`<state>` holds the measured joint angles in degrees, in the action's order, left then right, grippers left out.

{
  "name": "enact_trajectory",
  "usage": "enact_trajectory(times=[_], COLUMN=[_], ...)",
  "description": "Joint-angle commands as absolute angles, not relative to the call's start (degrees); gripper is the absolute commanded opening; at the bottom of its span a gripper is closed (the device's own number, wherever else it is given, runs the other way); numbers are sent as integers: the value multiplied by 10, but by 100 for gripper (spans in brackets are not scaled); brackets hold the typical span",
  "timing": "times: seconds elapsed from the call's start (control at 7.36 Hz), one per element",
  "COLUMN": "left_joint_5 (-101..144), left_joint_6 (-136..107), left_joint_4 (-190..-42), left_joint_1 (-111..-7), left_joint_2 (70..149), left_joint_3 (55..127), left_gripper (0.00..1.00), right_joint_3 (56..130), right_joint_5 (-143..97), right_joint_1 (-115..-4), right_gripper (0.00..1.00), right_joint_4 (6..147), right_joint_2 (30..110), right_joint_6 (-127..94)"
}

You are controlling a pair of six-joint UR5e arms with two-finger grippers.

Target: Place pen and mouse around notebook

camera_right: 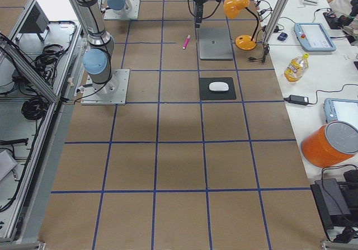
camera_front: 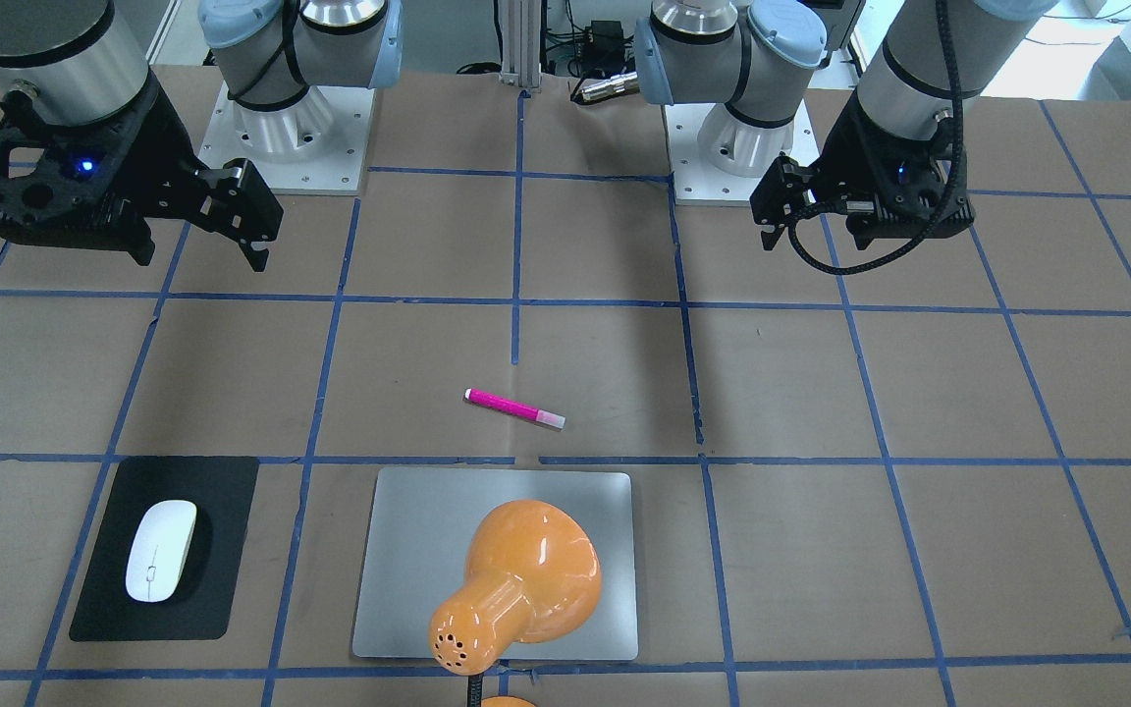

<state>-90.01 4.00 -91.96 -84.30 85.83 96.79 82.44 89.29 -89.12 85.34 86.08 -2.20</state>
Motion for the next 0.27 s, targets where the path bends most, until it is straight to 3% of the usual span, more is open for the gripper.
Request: enact_trajectory(times=[0.0,0.14], left_joint_5=[-899,-899], left_joint_6=[45,45], left_joint_4=[-923,-924], left_joint_1=[-842,-843], left_joint_2=[853,848], left_joint_3=[969,968], left_gripper=[100,100], right_joint_3=[824,824], right_joint_5=[893,893], right_joint_1=[-891,-891], right_gripper=[100,100], right_joint_4=[853,853], right_joint_2=[860,860], right_joint_6=[-22,-21])
